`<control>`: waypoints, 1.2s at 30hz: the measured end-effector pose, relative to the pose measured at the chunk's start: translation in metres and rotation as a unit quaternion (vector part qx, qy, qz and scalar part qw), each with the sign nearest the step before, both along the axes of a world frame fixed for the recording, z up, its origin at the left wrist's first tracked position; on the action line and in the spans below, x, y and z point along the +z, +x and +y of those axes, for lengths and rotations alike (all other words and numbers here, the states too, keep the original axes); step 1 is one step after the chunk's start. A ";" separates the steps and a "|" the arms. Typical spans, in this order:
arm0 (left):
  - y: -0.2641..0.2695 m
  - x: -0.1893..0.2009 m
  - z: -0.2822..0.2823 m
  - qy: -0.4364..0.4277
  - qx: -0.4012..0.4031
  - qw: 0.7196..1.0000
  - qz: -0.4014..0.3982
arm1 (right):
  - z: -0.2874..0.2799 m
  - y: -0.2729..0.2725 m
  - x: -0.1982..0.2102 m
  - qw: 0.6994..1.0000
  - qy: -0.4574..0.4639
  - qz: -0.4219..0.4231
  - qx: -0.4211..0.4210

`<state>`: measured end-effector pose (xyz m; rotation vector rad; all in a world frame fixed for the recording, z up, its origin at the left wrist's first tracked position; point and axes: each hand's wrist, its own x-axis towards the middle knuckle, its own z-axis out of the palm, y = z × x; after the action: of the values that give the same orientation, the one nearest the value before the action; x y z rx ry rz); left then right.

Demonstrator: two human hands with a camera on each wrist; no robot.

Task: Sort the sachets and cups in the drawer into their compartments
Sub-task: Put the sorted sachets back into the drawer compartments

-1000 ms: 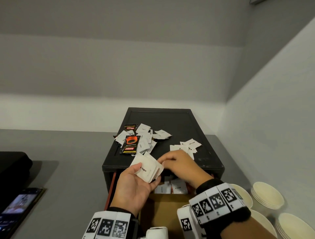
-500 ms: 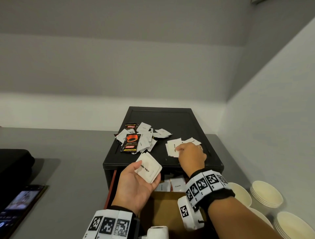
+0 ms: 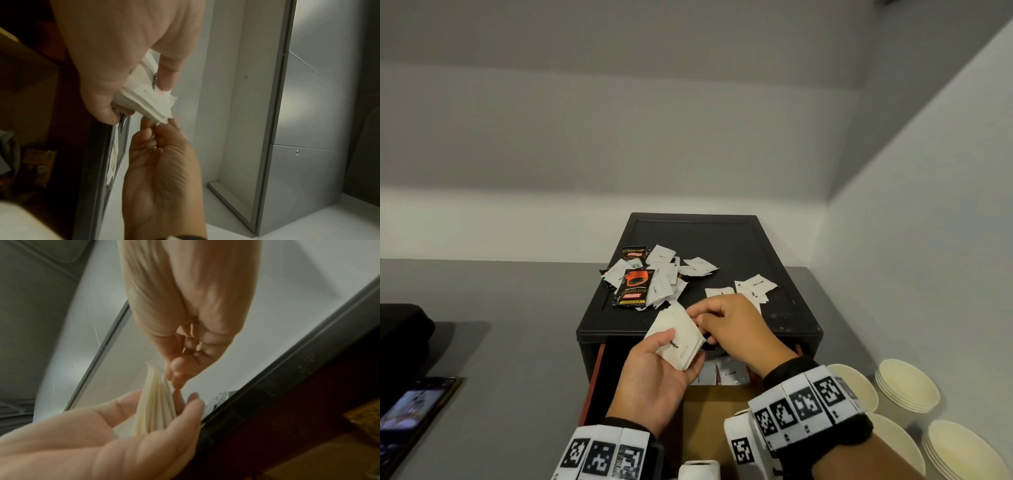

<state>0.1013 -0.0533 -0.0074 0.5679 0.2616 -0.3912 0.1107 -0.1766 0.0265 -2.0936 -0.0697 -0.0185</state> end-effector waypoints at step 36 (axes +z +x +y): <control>-0.007 0.004 0.003 -0.019 0.011 0.999 0.028 | -0.033 0.027 -0.029 0.940 -0.299 -0.138 -0.087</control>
<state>0.0938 -0.0503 -0.0039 0.5161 0.3136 -0.3899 0.1373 -0.2093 -0.0024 -2.6878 -0.0634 -0.4498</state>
